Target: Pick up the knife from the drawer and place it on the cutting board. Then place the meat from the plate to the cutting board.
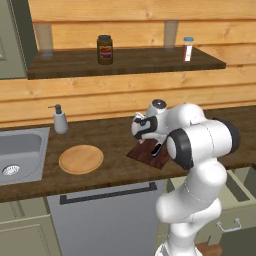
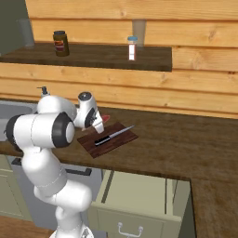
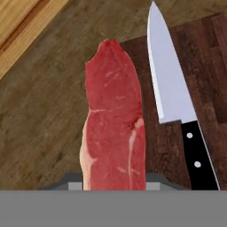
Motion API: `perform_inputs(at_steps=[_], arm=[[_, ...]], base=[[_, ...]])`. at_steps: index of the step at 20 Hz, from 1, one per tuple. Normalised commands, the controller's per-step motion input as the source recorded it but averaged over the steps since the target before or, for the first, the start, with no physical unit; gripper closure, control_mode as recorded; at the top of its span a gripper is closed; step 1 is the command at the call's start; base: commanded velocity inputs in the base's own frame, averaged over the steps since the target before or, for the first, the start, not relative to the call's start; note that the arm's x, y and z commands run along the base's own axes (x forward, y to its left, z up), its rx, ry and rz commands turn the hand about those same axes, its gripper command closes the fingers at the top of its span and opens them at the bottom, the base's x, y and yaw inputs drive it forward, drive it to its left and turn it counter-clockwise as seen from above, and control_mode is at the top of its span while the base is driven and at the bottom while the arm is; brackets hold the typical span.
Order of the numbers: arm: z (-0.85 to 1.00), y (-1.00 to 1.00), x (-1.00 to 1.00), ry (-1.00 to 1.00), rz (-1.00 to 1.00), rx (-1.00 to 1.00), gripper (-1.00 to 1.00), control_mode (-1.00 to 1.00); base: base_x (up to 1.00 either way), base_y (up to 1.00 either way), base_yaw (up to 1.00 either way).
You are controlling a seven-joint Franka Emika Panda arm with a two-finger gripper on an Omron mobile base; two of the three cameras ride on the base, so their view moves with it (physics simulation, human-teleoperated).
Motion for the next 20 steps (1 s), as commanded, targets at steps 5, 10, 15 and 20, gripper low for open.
perform_inputs(at_steps=[5, 10, 15, 20], arm=[[-0.21, 0.00, 0.00, 0.08, 0.00, -0.01, 1.00, -1.00], [-0.34, 0.00, 0.00, 0.04, 0.00, -0.02, 1.00, -1.00], [-0.27, 0.00, 0.00, 0.02, 0.00, 0.00, 1.00, -1.00], [-0.14, 0.00, 0.02, 0.00, 0.00, 0.00, 1.00, -1.00]], base=[[0.00, 0.00, 0.00], [0.00, 0.00, 0.00], [0.00, 0.00, 0.00], [0.00, 0.00, 0.00]])
